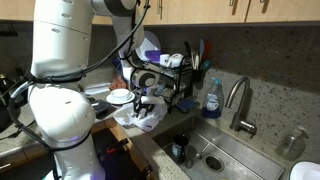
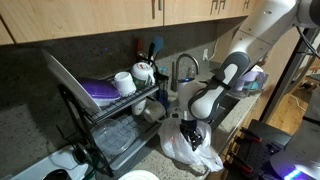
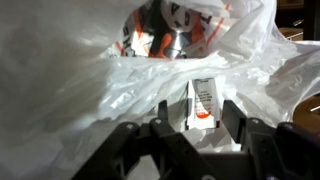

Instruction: Take the white object out of the plastic bag and put it on the gray plate

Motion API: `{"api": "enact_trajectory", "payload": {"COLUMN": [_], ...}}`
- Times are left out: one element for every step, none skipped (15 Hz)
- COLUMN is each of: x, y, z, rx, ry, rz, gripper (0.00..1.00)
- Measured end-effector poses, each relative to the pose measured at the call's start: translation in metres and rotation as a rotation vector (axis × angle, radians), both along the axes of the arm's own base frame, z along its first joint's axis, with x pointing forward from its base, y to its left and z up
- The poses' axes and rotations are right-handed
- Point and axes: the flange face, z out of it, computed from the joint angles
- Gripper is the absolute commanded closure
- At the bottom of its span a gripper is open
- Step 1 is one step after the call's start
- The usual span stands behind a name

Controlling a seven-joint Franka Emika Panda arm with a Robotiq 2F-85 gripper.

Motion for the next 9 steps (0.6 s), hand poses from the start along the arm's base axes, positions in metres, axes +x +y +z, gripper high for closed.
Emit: {"api": "enact_trajectory", "payload": {"x": [-0.001, -0.002, -0.003, -0.005, -0.007, -0.009, -0.010, -0.010, -0.009], "y": [0.003, 0.008, 0.013, 0.018, 0.022, 0.026, 0.028, 0.028, 0.028], "z": [-0.001, -0.003, -0.006, -0.010, -0.014, -0.019, -0.023, -0.026, -0.027], "rx": [0.003, 0.007, 0.013, 0.018, 0.024, 0.028, 0.031, 0.033, 0.034], "ry": [-0.003, -0.009, -0.017, -0.023, -0.027, -0.028, -0.030, -0.035, -0.037], "rz": [0.006, 0.012, 0.020, 0.028, 0.034, 0.039, 0.041, 0.040, 0.038], "gripper": [0.46, 0.52, 0.53, 0.51, 0.53, 0.52, 0.52, 0.49, 0.50]}}
